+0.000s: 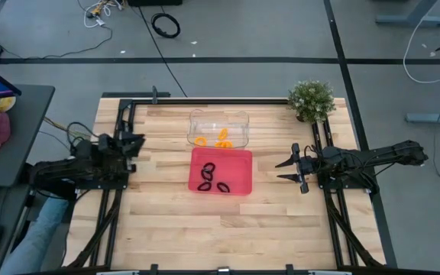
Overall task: Sort spring keychains
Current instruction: Return to Home Position
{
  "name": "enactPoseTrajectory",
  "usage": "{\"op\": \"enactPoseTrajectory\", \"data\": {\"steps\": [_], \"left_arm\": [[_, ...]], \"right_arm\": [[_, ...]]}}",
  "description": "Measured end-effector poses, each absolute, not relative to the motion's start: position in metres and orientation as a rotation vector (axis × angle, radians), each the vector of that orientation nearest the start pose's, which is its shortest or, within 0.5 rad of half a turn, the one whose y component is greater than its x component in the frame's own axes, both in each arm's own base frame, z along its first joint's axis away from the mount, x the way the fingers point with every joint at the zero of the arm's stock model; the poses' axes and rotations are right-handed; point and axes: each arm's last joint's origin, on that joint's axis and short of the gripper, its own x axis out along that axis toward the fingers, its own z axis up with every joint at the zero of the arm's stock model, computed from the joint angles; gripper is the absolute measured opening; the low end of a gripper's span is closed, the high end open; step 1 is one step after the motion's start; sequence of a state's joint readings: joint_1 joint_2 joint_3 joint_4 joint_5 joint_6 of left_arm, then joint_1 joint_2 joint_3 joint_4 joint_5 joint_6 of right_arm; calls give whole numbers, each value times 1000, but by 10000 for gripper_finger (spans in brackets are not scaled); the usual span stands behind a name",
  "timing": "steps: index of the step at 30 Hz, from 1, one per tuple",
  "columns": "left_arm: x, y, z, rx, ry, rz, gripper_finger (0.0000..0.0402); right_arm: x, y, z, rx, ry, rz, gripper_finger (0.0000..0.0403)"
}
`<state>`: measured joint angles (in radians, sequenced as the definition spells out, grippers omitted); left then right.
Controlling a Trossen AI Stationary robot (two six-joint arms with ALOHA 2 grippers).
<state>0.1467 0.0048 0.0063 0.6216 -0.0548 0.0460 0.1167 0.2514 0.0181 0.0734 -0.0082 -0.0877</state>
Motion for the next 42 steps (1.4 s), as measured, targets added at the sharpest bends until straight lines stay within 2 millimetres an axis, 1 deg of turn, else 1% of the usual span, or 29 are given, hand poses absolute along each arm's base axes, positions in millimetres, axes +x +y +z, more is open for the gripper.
{"op": "enactPoseTrajectory", "data": {"steps": [10, 17, 27, 32, 42], "left_arm": [[93, 17, 188, 61, -234, 265, 69], [96, 18, 172, 54, -60, 279, 69], [96, 18, 169, 77, -26, 267, 69], [97, 14, 167, 163, -3, 157, 69], [100, 15, 163, 146, 51, 153, 69]], "right_arm": [[111, 13, 155, -96, 155, 132, 166], [111, 13, 155, -96, 155, 132, 166], [111, 13, 156, -96, 154, 132, 166], [111, 13, 155, -96, 155, 132, 166], [111, 13, 156, -96, 154, 132, 166]]}}
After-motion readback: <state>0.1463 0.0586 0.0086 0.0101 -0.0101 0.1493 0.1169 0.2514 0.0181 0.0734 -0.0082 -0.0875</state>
